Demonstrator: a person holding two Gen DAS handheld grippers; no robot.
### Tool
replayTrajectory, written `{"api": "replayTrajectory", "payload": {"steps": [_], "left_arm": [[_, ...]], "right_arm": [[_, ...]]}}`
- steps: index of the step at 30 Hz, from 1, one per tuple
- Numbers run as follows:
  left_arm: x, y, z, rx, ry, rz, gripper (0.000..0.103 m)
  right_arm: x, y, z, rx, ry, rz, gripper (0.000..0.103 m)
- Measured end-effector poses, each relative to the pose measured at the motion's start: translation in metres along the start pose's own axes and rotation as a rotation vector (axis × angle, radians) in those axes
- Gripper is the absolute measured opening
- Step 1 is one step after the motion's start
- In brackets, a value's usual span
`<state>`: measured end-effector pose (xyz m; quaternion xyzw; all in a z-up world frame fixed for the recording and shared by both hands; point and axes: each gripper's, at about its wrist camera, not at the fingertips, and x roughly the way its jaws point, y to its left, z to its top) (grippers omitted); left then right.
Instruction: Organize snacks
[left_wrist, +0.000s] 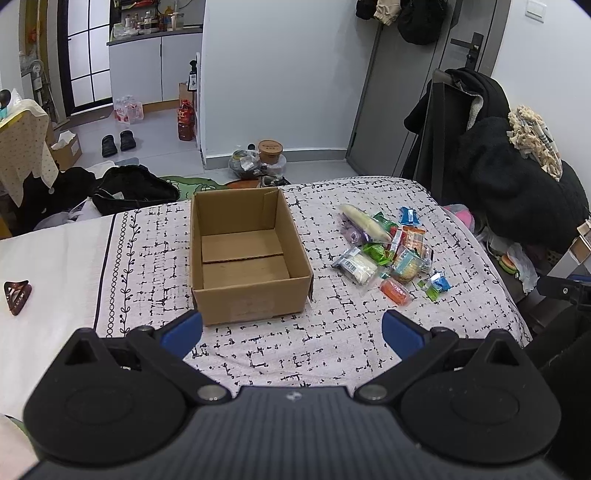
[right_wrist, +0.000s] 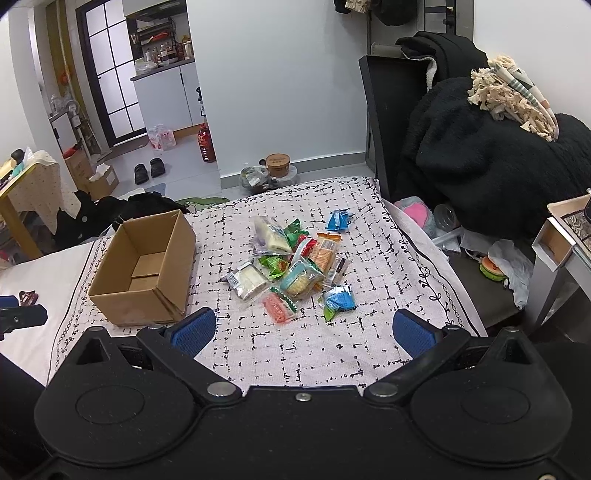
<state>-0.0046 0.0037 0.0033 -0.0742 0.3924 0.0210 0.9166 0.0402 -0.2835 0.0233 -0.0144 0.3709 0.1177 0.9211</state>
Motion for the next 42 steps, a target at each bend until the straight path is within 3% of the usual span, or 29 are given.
{"api": "replayTrajectory", "payload": {"steps": [21,34,42], "left_arm": [[0.001,-0.004,0.0,-0.004,-0.005,0.028,0.103],[0.035,-0.017,0.023,0.04,0.006,0.007,0.102],[0.068,-0.035,0.045,0.068,0.013,-0.027,0.1]], "right_arm": [[0.005,0.0,0.003,-0.006,-0.002,0.035,0.103],[0.024,-0.015,0.006,-0.005,-0.009,0.028,0.103],[0.05,-0.03,0.009,0.037,0.04,0.035,0.086]]}}
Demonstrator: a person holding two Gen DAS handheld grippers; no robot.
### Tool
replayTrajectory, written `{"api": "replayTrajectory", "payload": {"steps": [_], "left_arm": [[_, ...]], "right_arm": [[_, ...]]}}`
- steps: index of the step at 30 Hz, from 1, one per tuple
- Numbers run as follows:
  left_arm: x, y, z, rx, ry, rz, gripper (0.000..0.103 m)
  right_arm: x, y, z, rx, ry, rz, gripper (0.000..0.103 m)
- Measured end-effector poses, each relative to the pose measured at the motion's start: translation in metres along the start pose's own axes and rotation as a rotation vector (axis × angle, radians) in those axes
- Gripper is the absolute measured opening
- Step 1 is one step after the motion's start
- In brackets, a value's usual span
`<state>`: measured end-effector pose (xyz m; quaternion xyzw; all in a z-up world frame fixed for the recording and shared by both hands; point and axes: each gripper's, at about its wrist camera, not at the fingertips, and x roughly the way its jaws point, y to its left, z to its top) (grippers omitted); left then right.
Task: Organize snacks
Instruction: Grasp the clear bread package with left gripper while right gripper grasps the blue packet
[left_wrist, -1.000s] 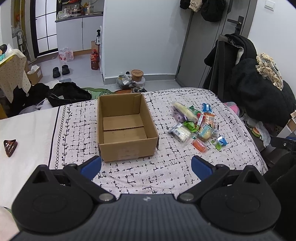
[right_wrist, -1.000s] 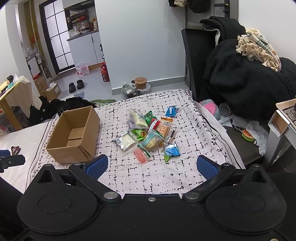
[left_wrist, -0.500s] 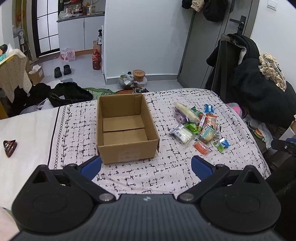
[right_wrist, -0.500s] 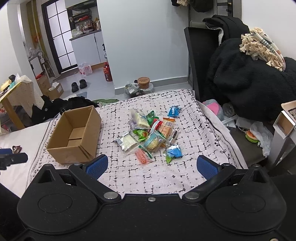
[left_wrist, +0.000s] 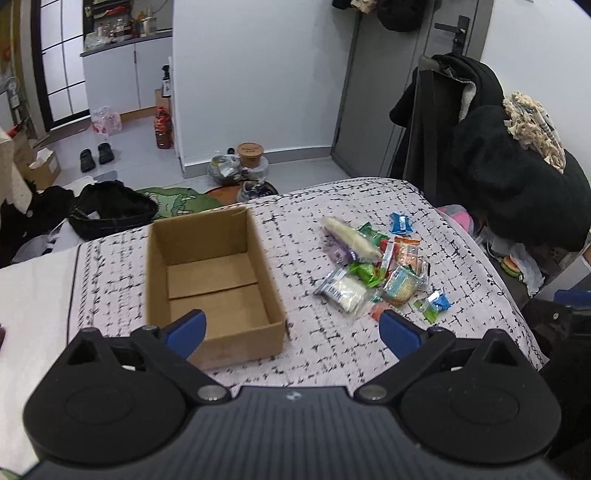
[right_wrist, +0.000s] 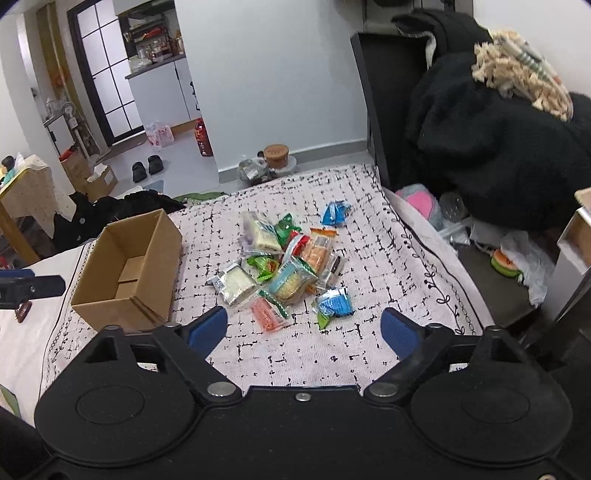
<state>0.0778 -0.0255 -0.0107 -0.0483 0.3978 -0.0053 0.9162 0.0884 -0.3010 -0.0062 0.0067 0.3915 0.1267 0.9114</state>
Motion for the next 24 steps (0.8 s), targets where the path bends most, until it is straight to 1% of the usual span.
{"api": "replayTrajectory", "payload": {"steps": [4,7,9,13,16,18,21,24], "left_arm": [[0.018,-0.005,0.009,0.036,0.017,-0.02,0.1],[0.035,-0.008,0.016,0.057,0.039,-0.032,0.098],[0.046,-0.011,0.02,0.074,0.052,-0.035,0.095],[0.066,-0.017,0.029,0.09,0.058,-0.06,0.095],[0.087,-0.024,0.034,0.103,0.079,-0.072,0.093],[0.101,-0.03,0.037,0.116,0.091,-0.078,0.092],[0.119,-0.038,0.038,0.135,0.11,-0.088,0.09],[0.135,-0.045,0.039,0.139,0.13,-0.105,0.089]], "right_arm": [[0.012,-0.006,0.003,0.008,0.017,0.007,0.082],[0.024,-0.011,0.004,0.027,0.043,0.01,0.076],[0.033,-0.014,0.004,0.039,0.06,0.012,0.07],[0.051,-0.02,0.007,0.055,0.087,-0.002,0.064],[0.064,-0.025,0.009,0.069,0.107,-0.004,0.06],[0.073,-0.028,0.01,0.083,0.118,-0.005,0.055],[0.087,-0.033,0.01,0.098,0.139,-0.01,0.052],[0.101,-0.038,0.01,0.107,0.164,-0.014,0.051]]}}
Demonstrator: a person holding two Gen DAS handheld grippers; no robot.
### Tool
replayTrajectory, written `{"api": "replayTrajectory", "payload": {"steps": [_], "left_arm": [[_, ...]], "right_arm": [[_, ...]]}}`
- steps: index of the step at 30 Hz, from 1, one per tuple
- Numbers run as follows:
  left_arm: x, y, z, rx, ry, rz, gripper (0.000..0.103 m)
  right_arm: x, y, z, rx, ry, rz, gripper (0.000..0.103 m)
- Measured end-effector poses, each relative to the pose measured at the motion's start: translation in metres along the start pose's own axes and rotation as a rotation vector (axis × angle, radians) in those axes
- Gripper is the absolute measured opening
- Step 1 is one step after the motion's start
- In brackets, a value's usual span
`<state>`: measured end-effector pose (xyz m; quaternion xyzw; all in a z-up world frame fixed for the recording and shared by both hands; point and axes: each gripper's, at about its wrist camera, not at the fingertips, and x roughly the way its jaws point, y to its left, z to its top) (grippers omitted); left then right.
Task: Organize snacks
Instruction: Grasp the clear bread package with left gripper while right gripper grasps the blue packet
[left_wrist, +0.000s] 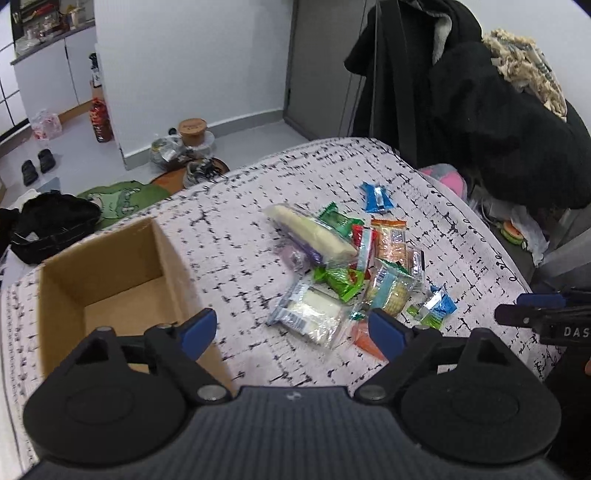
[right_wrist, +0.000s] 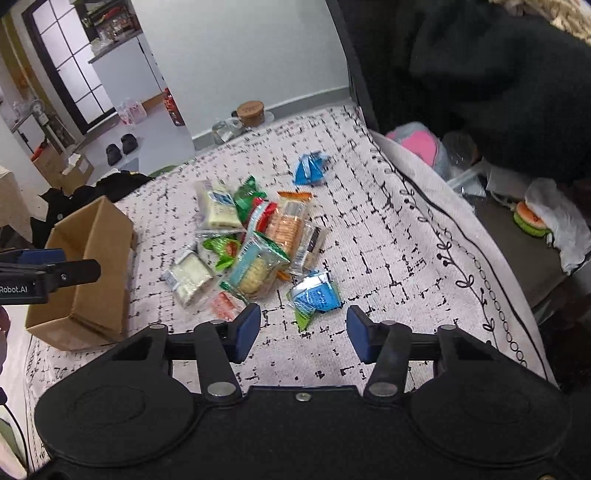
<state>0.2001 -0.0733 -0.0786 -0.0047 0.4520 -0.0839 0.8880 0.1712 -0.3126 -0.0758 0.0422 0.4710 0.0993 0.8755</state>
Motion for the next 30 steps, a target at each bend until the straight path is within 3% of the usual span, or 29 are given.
{"api": "replayTrajectory", "payload": {"steps": [11,18,30], "left_arm": [[0.06,-0.014,0.009,-0.007,0.08,-0.026,0.082],[0.092,-0.016,0.008,-0.01,0.14,-0.021,0.08],[0.137,-0.018,0.006,0.039,0.251,-0.004,0.082]], "right_arm": [[0.042,-0.014,0.007,0.036,0.066,0.003,0.051],[0.071,-0.016,0.01,0.037,0.125,0.029,0.042],[0.101,-0.01,0.014,0.002,0.158,0.024,0.045]]}}
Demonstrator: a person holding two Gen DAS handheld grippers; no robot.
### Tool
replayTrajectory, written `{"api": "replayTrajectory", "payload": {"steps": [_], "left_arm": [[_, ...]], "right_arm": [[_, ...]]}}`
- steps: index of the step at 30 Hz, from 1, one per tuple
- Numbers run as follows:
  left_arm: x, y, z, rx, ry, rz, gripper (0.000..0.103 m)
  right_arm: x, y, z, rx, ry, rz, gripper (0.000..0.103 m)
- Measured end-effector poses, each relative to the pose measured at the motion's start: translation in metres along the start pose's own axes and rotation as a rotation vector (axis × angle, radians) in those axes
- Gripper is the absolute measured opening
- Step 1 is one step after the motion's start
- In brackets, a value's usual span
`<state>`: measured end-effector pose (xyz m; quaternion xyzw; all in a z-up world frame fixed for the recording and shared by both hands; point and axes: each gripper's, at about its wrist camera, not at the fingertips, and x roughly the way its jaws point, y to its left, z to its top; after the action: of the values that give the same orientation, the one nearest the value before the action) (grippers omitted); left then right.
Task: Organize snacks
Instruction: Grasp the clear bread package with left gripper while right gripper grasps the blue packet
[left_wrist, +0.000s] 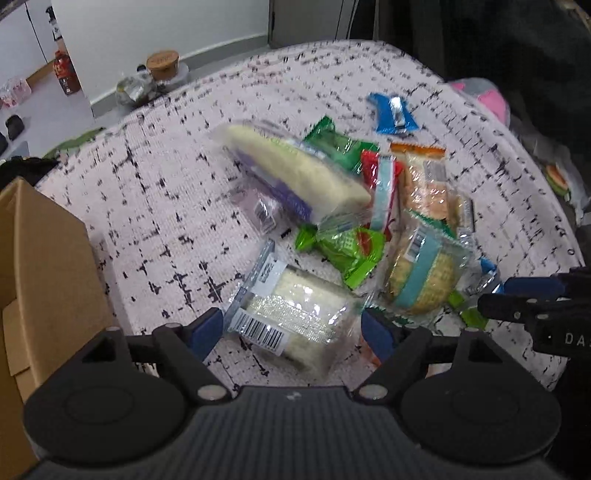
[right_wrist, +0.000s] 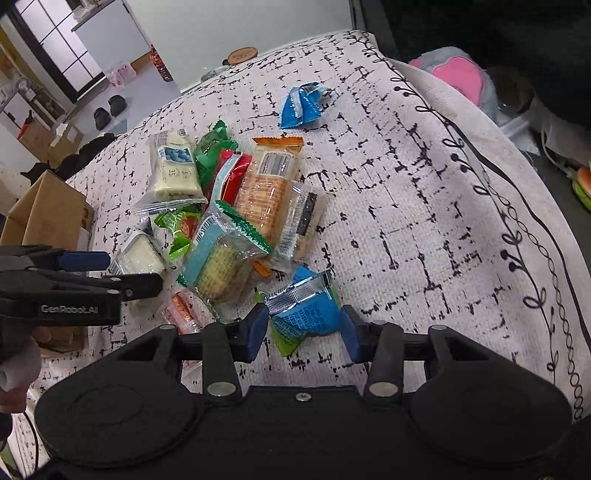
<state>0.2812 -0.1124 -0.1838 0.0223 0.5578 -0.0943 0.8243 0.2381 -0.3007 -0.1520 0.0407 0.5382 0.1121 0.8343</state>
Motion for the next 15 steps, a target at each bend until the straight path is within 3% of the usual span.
{"api": "replayTrajectory", "payload": {"steps": [8,10,13,15], "left_arm": [[0.015,0.004,-0.001,-0.032,-0.002,0.004,0.087],[0.017,0.005,-0.003,-0.057,-0.01,0.002,0.087],[0.016,0.003,-0.008,-0.057,-0.042,0.014,0.081],[0.012,0.002,-0.011,-0.065,-0.058,0.007,0.071]], "right_arm": [[0.012,0.007,0.001,-0.024,0.012,-0.03,0.045],[0.014,0.007,0.001,-0.024,0.01,-0.038,0.041],[0.012,0.007,0.003,-0.005,0.011,-0.03,0.031],[0.01,0.008,0.002,0.001,0.01,-0.03,0.028]]}}
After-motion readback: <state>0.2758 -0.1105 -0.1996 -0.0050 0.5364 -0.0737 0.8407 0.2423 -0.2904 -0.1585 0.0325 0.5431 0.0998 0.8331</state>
